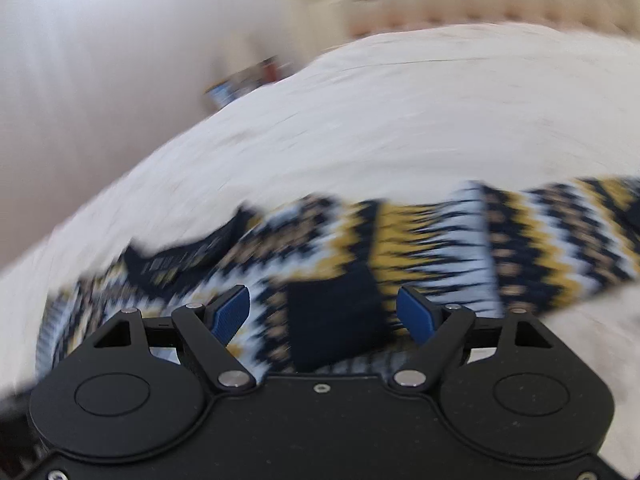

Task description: Fold small clothes

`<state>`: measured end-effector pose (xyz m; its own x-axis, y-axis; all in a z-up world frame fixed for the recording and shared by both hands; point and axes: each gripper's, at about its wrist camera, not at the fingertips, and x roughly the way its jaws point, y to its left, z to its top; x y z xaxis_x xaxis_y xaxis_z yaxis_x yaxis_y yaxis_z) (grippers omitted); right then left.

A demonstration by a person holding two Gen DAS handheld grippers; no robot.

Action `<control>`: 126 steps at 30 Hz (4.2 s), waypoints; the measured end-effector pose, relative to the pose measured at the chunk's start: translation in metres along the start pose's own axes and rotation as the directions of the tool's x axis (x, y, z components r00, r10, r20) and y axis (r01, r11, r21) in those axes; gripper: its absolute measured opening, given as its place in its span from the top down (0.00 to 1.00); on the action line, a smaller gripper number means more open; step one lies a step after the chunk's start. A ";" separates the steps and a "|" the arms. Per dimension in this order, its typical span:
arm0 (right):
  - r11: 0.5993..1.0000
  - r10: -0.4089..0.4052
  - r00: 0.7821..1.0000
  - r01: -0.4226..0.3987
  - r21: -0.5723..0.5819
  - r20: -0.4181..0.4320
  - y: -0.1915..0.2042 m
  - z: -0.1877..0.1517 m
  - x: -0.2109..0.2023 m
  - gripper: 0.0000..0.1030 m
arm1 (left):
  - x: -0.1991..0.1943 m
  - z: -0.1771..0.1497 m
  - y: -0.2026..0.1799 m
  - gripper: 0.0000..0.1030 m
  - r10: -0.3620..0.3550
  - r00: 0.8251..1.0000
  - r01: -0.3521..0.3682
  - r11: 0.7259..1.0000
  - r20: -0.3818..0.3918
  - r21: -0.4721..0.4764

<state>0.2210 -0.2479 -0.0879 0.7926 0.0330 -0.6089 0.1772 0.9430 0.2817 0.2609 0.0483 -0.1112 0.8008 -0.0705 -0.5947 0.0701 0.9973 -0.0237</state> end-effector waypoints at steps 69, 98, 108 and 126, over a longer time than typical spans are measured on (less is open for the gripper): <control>0.537 -0.364 0.926 0.122 0.835 0.098 -0.256 -0.005 -0.069 0.68 | 0.052 0.032 -0.122 0.03 -0.111 0.991 0.122 0.982 -0.079 0.146; 0.721 -0.658 0.745 0.665 0.197 -0.109 -0.196 0.025 -0.021 0.41 | 0.052 0.030 -0.122 0.01 -0.134 0.988 0.144 0.978 -0.073 0.151; 0.708 -0.673 0.739 0.656 0.260 -0.029 -0.193 0.028 -0.040 0.50 | 0.052 0.029 -0.122 0.01 -0.135 0.988 0.145 0.978 -0.072 0.151; 0.750 -0.655 0.756 0.647 0.140 0.017 -0.187 0.025 -0.018 0.75 | 0.051 0.030 -0.122 0.01 -0.139 0.987 0.150 0.977 -0.077 0.152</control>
<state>0.1884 -0.4329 -0.1108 0.4927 -0.5980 -0.6322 0.7271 0.6821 -0.0785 0.3110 -0.0774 -0.1150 0.7351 -0.2069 -0.6456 0.2787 0.9603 0.0097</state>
